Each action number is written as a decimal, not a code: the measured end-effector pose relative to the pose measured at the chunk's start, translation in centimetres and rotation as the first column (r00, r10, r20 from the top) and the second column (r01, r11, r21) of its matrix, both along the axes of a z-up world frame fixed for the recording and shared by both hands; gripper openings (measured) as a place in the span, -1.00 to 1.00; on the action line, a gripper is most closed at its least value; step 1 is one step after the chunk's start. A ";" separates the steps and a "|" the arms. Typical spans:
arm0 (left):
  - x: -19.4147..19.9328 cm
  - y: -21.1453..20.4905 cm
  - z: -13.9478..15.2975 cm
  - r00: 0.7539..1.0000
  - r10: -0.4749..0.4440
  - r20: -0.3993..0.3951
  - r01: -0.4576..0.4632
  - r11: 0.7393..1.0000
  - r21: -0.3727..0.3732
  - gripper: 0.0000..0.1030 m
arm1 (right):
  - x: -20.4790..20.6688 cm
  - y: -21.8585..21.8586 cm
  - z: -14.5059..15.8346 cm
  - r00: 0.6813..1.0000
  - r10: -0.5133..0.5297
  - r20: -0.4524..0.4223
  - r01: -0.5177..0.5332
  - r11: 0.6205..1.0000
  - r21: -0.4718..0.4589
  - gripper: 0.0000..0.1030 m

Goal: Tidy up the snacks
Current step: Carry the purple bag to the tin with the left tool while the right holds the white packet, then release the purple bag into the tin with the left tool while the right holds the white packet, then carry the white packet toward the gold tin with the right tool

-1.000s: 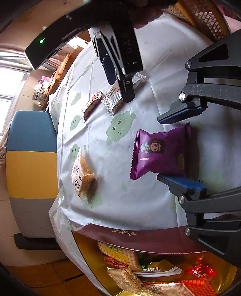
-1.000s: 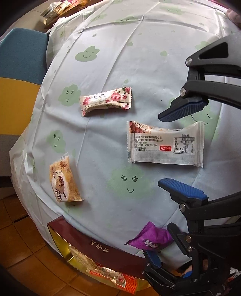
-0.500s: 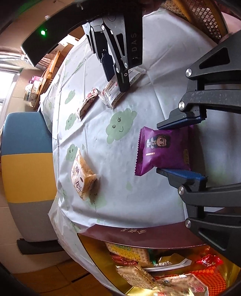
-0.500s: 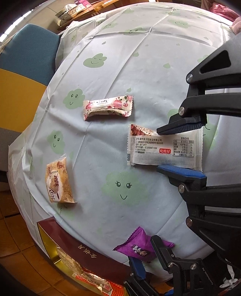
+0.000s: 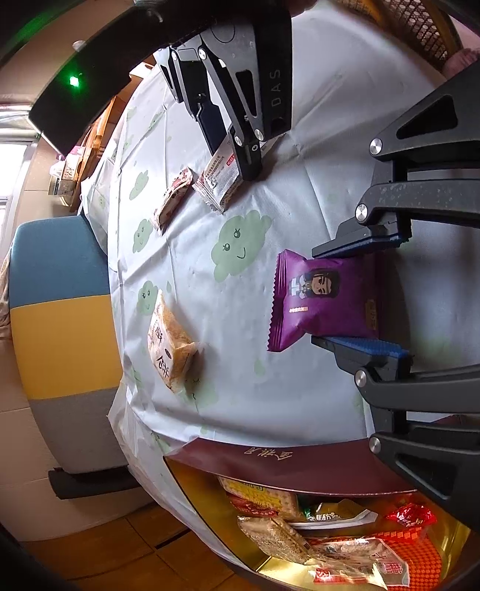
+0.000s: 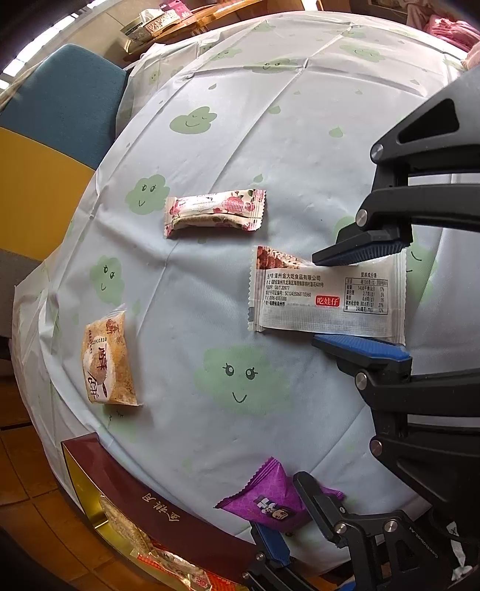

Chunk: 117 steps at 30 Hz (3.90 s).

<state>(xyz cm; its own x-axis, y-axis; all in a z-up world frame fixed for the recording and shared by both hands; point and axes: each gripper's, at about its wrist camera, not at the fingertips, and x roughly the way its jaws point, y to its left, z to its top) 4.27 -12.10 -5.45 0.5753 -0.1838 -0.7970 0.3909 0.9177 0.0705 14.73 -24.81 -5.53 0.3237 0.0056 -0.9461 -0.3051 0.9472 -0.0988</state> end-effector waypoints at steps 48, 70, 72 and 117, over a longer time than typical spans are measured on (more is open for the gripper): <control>1.4 17.4 6.7 0.880 0.474 -0.019 -0.465 0.855 -0.230 -0.24 | -1.8 1.6 -0.2 0.992 0.102 0.070 -0.096 0.992 -0.085 -0.26; 1.7 16.8 3.1 0.928 0.334 -0.166 -0.369 0.882 -0.293 -0.11 | -1.8 1.6 -0.2 0.992 0.101 0.074 -0.095 0.992 -0.088 -0.26; 1.4 16.8 2.6 0.929 0.334 -0.161 -0.367 0.887 -0.281 -0.10 | -1.6 1.4 -0.2 0.993 0.100 0.071 -0.094 0.992 -0.080 -0.26; -3.6 22.0 5.2 0.830 0.558 0.009 -0.549 0.819 -0.169 -0.17 | -0.2 0.5 0.0 0.972 -0.233 0.034 0.234 0.971 -0.045 -0.34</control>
